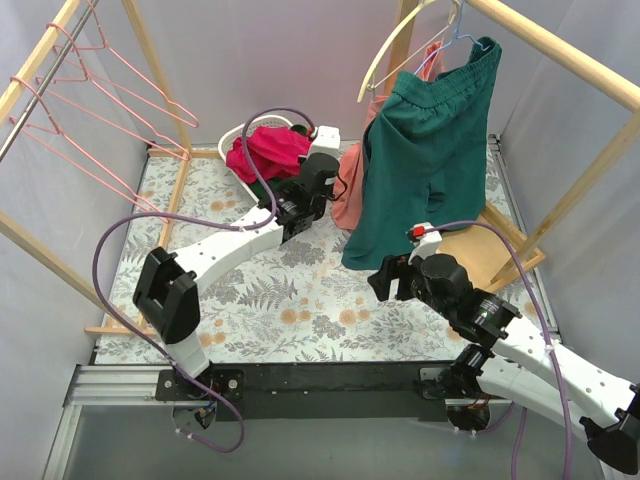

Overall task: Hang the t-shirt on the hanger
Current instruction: Pick up the T-shirt and place it in the bin.

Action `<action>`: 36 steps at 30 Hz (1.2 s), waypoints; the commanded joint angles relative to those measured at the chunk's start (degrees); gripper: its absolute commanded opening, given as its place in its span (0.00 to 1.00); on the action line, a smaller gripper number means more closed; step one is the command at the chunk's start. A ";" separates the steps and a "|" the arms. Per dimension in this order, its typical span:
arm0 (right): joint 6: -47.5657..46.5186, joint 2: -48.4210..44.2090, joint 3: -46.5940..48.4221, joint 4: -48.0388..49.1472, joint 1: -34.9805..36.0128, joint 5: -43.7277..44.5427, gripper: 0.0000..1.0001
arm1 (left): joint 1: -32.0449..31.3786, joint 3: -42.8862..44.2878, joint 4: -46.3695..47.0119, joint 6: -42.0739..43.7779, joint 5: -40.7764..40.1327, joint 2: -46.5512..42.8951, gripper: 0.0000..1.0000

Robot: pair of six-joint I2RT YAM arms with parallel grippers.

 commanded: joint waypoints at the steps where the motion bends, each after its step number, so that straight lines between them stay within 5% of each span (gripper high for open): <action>1: -2.81 0.09 3.74 3.35 -0.06 3.09 0.88 | -2.91 4.03 -4.84 1.74 -3.09 -8.21 0.00; 8: -4.31 5.18 9.70 8.00 -0.06 5.30 0.87 | -7.23 2.73 -13.53 -2.02 -4.42 -20.59 0.00; 18: -2.55 20.99 11.47 26.45 -0.15 -4.78 0.83 | -7.93 -15.55 -25.32 -15.12 1.47 -38.28 0.00; 22: 0.26 29.61 10.52 34.27 1.43 -9.20 0.84 | -8.02 -19.42 -27.96 -17.33 3.58 -40.48 0.00; 36: 6.41 50.34 16.56 47.38 5.12 0.45 0.86 | -8.02 -19.96 -29.81 -17.85 5.51 -43.30 0.00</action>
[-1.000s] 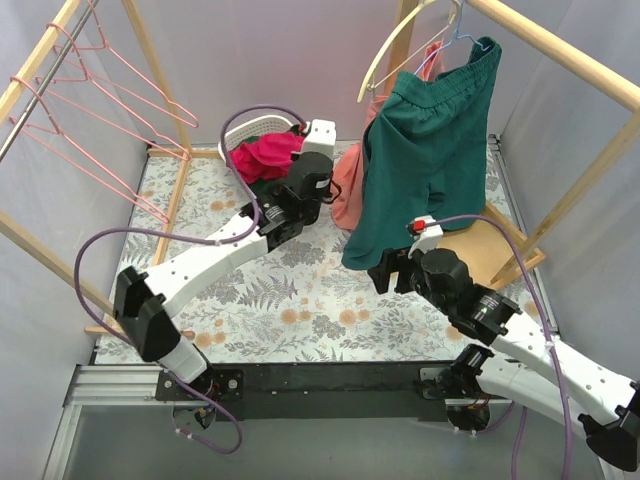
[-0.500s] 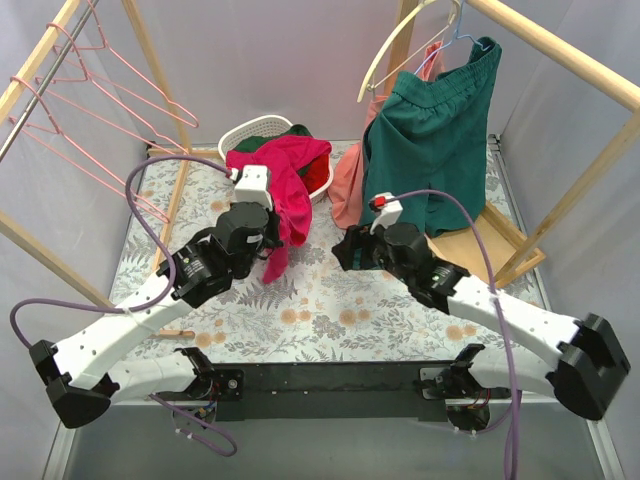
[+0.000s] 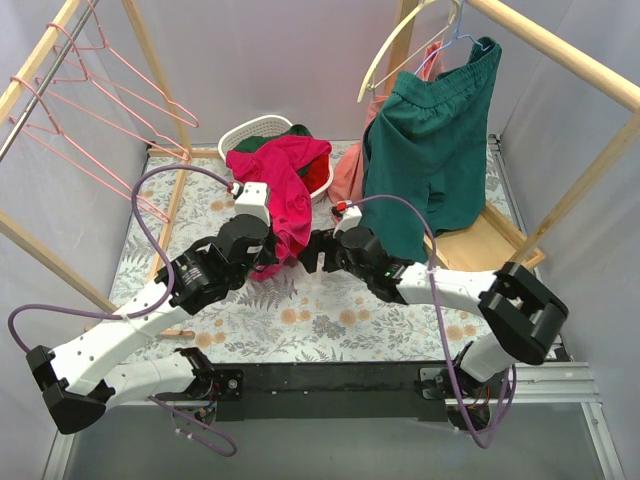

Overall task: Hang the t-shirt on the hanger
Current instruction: Pick up the T-shirt and place it in the bin.

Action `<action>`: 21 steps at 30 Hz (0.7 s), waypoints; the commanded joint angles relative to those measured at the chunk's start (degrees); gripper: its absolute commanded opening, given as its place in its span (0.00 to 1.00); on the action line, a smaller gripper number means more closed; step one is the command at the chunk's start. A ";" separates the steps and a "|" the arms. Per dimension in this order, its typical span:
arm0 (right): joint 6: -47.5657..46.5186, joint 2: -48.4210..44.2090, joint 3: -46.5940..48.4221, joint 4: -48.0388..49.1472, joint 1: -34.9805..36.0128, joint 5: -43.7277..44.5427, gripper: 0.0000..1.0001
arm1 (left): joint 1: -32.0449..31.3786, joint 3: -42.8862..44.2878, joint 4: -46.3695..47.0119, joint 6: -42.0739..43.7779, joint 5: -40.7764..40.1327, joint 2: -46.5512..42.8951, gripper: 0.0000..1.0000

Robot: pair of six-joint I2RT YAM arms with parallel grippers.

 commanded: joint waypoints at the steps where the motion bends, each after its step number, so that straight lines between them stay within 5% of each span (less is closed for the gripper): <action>1: 1.85 5.90 5.79 7.60 0.27 5.31 0.86 | -0.15 1.35 -1.04 -0.57 0.86 -1.29 0.00; 6: 2.02 12.14 12.21 6.91 0.45 8.91 0.77 | -0.15 1.70 -1.84 -0.39 0.16 -1.99 0.00; 10: 0.27 7.95 12.31 3.06 0.97 14.70 0.02 | -0.24 3.81 -2.36 0.14 -0.63 -3.92 0.00; 16: -10.42 -10.68 15.99 -11.08 1.94 20.61 0.01 | -0.15 5.48 9.65 11.35 -5.03 -10.33 0.00; 21: -19.67 -22.37 26.51 -14.88 1.85 17.98 0.01 | -0.15 11.43 27.06 19.28 1.47 -11.58 0.00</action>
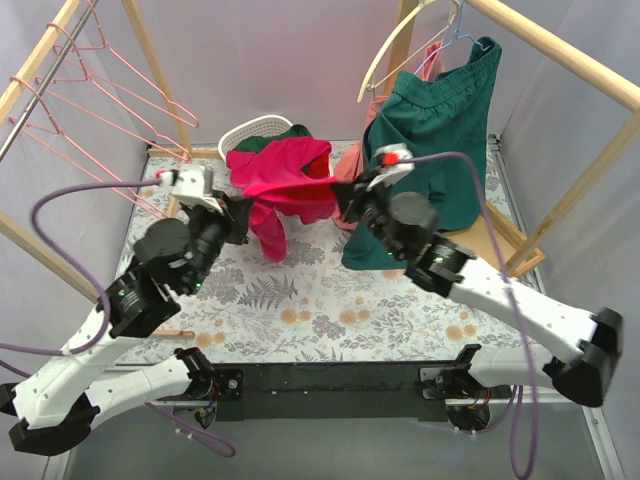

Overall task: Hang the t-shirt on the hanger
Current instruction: Pick up the T-shirt and place it in the bin, then place the T-shirt at the center of the board.

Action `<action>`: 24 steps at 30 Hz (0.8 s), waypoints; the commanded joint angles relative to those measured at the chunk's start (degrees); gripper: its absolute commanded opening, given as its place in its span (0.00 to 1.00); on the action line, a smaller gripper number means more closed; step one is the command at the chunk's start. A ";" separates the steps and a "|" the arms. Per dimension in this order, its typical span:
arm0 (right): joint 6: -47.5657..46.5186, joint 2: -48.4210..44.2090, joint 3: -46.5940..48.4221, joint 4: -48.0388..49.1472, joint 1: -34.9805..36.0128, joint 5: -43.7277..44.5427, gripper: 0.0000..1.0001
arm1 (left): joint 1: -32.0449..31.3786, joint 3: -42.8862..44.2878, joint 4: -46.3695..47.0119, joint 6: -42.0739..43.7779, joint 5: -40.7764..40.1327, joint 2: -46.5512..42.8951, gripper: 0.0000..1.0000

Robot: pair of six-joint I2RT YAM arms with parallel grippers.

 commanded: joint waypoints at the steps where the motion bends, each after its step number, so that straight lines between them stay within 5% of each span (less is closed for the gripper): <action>1: -11.05 -8.44 11.60 -2.82 0.15 0.95 0.01 | -0.15 8.59 18.39 9.65 4.90 -0.28 0.00; 4: -14.83 -7.66 21.45 -5.81 0.15 -1.60 0.01 | -0.06 14.02 25.33 12.73 8.77 2.10 0.00; 10: -18.44 -3.53 33.94 -12.23 0.06 -1.96 0.01 | -0.15 20.56 24.57 14.23 11.68 7.54 0.00; 20: -13.89 0.61 28.10 -23.91 -2.74 3.06 0.01 | -0.15 4.42 18.86 6.07 2.21 7.38 0.00; 24: -3.25 -1.58 16.51 -28.14 -14.67 -12.62 0.01 | -0.15 -3.59 12.72 -5.34 -3.34 8.25 0.00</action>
